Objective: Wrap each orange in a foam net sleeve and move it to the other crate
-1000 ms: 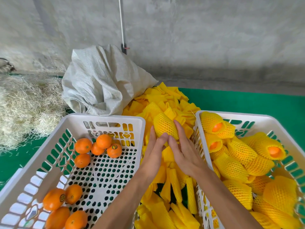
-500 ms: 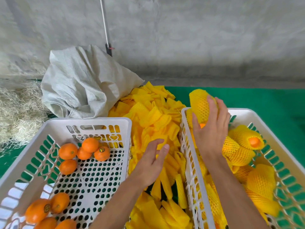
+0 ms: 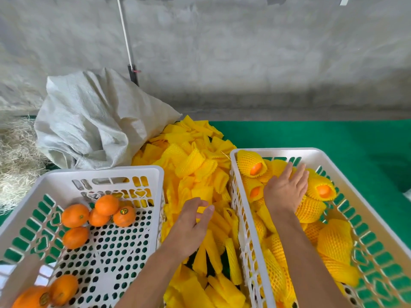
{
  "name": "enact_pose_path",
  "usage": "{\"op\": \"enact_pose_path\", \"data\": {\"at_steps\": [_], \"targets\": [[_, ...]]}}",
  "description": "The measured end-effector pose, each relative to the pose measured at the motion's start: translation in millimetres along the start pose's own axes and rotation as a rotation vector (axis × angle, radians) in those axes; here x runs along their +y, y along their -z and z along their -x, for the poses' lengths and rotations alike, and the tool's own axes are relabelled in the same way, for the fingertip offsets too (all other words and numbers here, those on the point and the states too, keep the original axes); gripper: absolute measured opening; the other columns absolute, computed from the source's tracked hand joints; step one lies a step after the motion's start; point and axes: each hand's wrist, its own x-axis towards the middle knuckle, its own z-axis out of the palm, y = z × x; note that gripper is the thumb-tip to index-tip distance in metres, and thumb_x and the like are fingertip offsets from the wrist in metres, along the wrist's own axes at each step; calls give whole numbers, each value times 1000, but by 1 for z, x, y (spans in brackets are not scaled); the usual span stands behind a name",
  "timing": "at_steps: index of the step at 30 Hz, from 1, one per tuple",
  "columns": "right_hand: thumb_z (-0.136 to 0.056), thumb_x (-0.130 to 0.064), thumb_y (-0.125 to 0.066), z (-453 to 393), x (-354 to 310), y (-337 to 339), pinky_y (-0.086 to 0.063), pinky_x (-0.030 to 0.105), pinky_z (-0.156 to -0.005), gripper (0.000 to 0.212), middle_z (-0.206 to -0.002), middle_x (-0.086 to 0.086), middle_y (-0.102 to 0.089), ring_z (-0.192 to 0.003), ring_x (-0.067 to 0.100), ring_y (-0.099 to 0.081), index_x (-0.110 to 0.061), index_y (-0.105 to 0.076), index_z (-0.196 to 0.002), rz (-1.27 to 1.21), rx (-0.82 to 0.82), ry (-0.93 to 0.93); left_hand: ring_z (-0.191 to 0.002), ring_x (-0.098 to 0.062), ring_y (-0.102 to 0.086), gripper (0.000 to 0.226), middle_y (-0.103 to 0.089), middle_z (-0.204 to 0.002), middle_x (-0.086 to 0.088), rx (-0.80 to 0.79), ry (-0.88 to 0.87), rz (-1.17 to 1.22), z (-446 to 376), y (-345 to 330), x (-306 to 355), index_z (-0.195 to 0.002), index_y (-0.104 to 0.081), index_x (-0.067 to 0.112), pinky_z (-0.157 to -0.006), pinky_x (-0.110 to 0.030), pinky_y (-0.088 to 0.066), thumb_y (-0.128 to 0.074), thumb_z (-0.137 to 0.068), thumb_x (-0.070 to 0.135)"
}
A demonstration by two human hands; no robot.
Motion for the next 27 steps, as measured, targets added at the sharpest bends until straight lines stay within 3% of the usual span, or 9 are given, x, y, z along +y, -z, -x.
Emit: {"op": "enact_pose_path", "data": {"at_steps": [5, 9, 12, 15, 19, 21, 23, 27], "targets": [[-105, -17, -50, 13, -27, 2, -25, 53, -123, 42, -156, 20, -43, -149, 37, -32, -1, -50, -144, -166, 170, 354, -112, 15, -55, 43, -50, -133, 29, 54, -50, 14, -1, 0, 1, -126, -57, 37, -74, -7, -49, -47, -95, 64], [-101, -15, -56, 40, -62, 0, -37, 47, -117, 35, -141, 16, -58, -136, 33, -49, -2, -60, -134, -256, 99, 638, -113, 7, -60, 33, -57, -134, 22, 193, -149, 20, -2, 1, 7, -127, -61, 31, -76, -10, -51, -53, -100, 48], [-101, -16, -56, 70, -82, -9, -40, 47, -114, 35, -141, 12, -58, -136, 30, -49, -7, -59, -135, -197, -78, 797, -113, -4, -64, 19, -67, -125, 13, 442, -259, 79, -4, 8, 14, -124, -65, 23, -85, -11, -50, -57, -106, 22], [-103, -28, -55, 88, -93, -27, -29, 45, -120, 56, -161, 10, -33, -150, 32, -27, -19, -37, -155, 11, -432, 792, -117, -12, -65, 20, -69, -121, 8, 622, -284, 124, -5, 17, 15, -122, -65, 17, -96, -27, -53, -54, -106, 10], [-102, -43, -56, 95, -99, -53, -21, 52, -123, 74, -170, 9, -3, -154, 40, -9, -31, -13, -162, 303, -800, 658, -119, -13, -63, 21, -69, -122, 6, 661, -241, 133, -6, 18, 13, -124, -65, 16, -102, -41, -54, -55, -105, 12], [-102, -44, -54, 98, -96, -64, -27, 53, -120, 76, -170, 9, -1, -152, 44, -14, -32, -9, -162, 401, -865, 640, -120, -15, -63, 20, -68, -122, 6, 651, -241, 126, -5, 17, 13, -122, -65, 17, -102, -45, -53, -56, -105, 11], [-103, -35, -55, 101, -94, -72, -36, 52, -115, 74, -167, 10, -10, -147, 45, -26, -27, -11, -161, 478, -875, 662, -120, -15, -63, 20, -68, -123, 6, 648, -230, 127, -6, 17, 13, -121, -66, 18, -102, -47, -53, -56, -105, 10], [-101, -20, -56, 101, -94, -74, -45, 50, -105, 56, -157, 12, -24, -135, 43, -39, -16, -32, -152, 413, -792, 659, -119, -15, -65, 20, -70, -121, 5, 660, -239, 167, -3, 17, 17, -119, -67, 16, -102, -44, -54, -55, -105, 7]]}}
